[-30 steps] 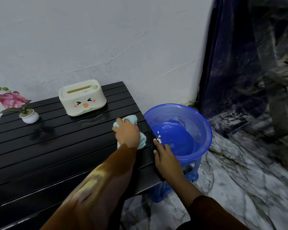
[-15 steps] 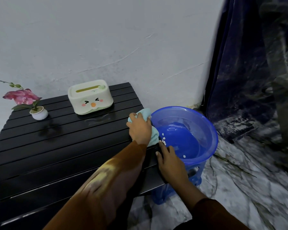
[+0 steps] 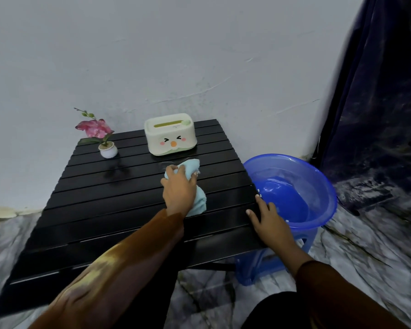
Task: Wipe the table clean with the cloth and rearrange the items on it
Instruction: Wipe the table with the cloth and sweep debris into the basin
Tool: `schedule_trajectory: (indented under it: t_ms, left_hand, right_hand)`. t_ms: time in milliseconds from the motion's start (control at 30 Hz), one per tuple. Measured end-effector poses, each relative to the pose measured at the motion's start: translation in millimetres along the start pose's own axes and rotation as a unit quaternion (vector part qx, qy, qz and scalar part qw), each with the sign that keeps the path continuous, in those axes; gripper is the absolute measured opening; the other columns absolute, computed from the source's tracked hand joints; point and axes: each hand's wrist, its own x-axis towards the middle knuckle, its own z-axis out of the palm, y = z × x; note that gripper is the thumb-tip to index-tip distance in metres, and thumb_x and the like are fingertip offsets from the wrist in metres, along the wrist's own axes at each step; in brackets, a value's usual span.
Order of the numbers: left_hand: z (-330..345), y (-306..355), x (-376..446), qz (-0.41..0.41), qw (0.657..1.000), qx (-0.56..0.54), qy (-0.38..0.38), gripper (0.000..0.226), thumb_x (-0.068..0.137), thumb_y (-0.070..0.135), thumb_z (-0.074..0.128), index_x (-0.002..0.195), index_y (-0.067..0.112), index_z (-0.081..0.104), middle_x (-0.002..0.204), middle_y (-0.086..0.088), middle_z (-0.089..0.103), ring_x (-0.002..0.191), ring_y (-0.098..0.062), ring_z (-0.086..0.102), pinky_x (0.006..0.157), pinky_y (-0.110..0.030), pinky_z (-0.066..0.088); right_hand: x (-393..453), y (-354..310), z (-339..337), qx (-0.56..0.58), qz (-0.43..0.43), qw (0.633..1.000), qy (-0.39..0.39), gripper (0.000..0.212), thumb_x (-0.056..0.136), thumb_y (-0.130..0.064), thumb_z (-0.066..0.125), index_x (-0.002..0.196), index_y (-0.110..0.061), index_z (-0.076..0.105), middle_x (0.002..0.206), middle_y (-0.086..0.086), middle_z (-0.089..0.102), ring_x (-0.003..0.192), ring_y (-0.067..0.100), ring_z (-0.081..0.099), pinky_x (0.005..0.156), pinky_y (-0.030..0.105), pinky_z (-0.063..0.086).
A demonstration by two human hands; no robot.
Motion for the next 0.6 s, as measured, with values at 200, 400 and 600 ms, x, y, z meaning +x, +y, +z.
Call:
schedule_trajectory:
  t_ms: [200,400,600]
  left_hand:
    - [-64.6,-67.9,-10.8,-0.038,0.997,0.035,0.049,0.044,0.094,0.039,0.047,0.133,0.017,0.049,0.14,-0.009,0.035,0.121,-0.038,0.041,0.092,-0.046,0.043]
    - [-126.0,-148.3,-27.3,-0.09,0.989,0.072,0.095,0.041,0.094,0.038,0.049,0.13,0.018,0.052,0.139,-0.011,0.036,0.118,-0.042,0.041,0.093,-0.05,0.042]
    - [-165.0,-212.5,-35.4,-0.091,0.98,0.143,0.102,0.038,0.092,0.03,0.053,0.126,0.014,0.055,0.135,-0.016,0.04,0.108,-0.048,0.049,0.089,-0.051,0.045]
  right_hand:
    - [-2.0,-3.3,-1.3,-0.003,0.014,1.0,-0.01,0.058,0.095,-0.048,0.034,0.147,-0.026,0.017,0.139,0.014,0.036,0.116,0.033,0.052,0.092,0.047,0.048]
    - [-4.2,-7.0,-1.1,-0.02,0.02,1.0,-0.005,0.057,0.096,-0.045,0.035,0.147,-0.023,0.021,0.139,0.019,0.036,0.116,0.042,0.05,0.091,0.048,0.044]
    - [-6.4,-10.7,-2.9,-0.033,0.025,0.999,-0.007,0.057,0.096,-0.046,0.033,0.147,-0.023,0.02,0.14,0.021,0.035,0.117,0.042,0.049,0.092,0.048,0.043]
